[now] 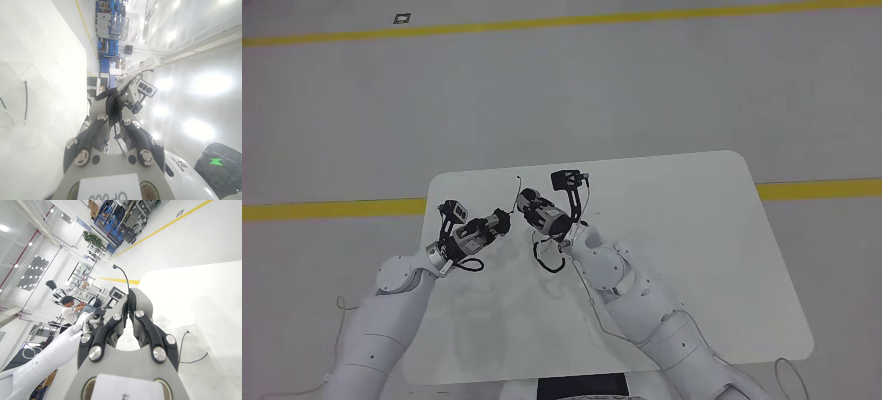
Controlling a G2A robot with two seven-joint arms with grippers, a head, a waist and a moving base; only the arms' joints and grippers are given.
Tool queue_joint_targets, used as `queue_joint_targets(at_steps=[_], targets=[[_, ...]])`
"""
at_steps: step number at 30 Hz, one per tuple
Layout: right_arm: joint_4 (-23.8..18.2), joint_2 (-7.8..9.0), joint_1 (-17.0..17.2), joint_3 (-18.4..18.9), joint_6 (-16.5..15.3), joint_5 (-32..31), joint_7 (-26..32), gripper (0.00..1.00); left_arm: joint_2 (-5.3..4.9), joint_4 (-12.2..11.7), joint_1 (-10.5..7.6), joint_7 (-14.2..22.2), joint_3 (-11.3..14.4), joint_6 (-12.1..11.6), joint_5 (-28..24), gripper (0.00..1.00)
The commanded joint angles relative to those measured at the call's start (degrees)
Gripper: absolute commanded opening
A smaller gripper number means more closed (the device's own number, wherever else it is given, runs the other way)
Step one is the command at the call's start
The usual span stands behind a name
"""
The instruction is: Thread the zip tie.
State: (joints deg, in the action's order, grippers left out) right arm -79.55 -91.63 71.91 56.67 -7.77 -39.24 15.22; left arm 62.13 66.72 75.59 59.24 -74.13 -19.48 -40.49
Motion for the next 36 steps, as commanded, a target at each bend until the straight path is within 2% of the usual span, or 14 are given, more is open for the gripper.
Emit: queue_joint_targets(at_steps=[1, 21, 36], targets=[[0.1, 0.02, -0.1, -0.1, 0.1, 0.1, 0.0, 0.0, 0.0, 0.0, 0.0, 0.0, 0.0, 0.0, 0.0, 0.0], [0.8, 0.34, -1.1, -1.3, 1.3, -0.2, -0.8, 0.0, 0.0, 0.0, 0.0, 0.0, 0.0, 0.0, 0.0, 0.0], [0.7, 0.77, -1.1, -2.2, 0.8, -1.5, -0.3, 0.0, 0.0, 0.0, 0.0, 0.0, 0.0, 0.0, 0.0, 0.0]])
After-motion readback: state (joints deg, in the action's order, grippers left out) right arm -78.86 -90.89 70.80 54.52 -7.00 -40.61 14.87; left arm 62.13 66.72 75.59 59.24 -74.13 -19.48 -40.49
